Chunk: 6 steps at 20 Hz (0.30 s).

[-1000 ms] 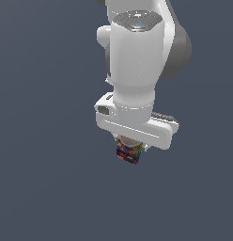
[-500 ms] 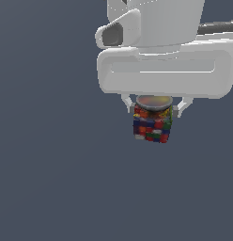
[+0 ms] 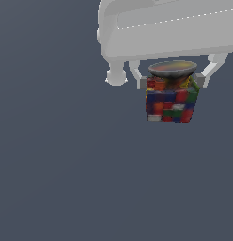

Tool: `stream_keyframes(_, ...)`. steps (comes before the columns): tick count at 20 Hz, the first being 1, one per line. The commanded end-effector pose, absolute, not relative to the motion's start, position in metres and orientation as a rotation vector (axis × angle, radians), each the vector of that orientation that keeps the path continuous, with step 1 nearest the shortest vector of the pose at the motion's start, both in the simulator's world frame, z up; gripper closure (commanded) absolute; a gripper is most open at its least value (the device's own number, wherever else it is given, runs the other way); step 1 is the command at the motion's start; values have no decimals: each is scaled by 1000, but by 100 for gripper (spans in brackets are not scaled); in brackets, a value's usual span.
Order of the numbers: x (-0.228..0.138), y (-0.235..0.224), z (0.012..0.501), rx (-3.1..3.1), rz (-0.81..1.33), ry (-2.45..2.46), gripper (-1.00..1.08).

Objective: Pick up the object and move it to a goal position.

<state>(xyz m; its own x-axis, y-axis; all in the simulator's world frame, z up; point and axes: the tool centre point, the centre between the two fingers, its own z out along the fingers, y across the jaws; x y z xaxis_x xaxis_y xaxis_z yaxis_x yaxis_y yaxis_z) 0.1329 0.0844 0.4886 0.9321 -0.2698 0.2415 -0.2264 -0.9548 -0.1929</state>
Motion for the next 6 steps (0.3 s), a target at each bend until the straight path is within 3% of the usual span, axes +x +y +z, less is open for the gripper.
stream_keyframes(1,133,86,498,-2924,-411,368,108)
stream_keyframes(6,133,86,502,-2922,-414,363,108)
